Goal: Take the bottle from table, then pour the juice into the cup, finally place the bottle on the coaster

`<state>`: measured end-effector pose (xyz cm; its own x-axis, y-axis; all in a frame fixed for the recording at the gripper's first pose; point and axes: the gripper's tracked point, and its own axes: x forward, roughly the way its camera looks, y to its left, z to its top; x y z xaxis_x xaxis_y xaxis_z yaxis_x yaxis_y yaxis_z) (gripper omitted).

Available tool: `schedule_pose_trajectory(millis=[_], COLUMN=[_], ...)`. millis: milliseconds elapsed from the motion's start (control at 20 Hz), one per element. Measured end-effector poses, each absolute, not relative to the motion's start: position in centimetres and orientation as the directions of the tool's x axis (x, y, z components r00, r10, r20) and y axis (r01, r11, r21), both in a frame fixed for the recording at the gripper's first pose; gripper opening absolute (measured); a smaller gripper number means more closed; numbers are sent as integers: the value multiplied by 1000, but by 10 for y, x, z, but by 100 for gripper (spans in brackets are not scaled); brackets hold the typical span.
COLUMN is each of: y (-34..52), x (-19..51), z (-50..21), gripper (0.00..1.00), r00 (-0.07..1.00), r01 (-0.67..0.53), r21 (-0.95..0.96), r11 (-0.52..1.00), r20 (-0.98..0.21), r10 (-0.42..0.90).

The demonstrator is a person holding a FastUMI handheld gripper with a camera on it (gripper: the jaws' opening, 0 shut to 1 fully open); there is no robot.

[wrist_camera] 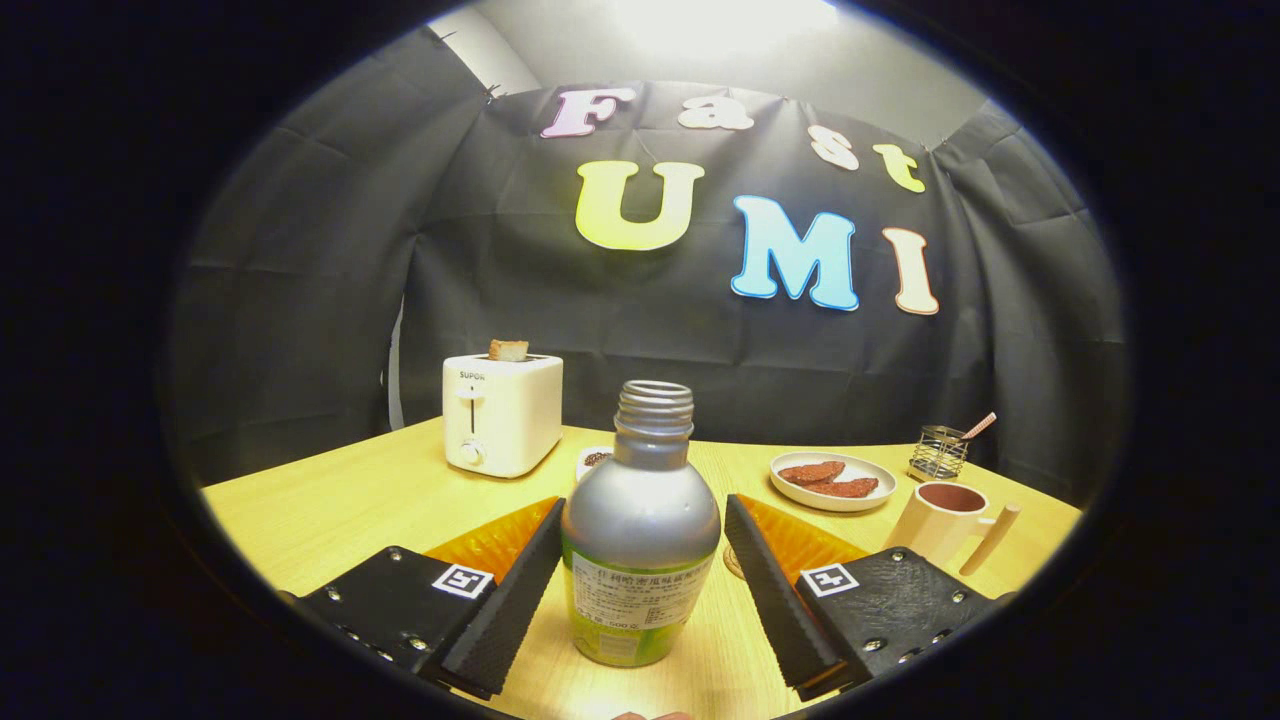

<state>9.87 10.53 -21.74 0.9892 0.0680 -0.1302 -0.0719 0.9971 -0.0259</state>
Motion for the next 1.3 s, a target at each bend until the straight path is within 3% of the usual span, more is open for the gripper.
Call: schedule_pose_trajectory(millis=[150, 200, 250, 500, 900, 1300], y=[107, 110, 110, 106, 46, 23], x=[102, 101, 100, 96, 102, 115], z=[-221, -221, -221, -215, -181, -195], gripper=[97, 94, 83, 77, 77, 77], r00=[990, 990, 990, 986, 993, 980], r01=[-69, -72, -70, -96, -25, -22], r21=[-22, -29, -36, 22, 152, 417], r11=[997, 997, 997, 995, 988, 908], r20=[-128, -126, -129, -137, -113, -170], r10=[66, 68, 65, 99, 43, 101])
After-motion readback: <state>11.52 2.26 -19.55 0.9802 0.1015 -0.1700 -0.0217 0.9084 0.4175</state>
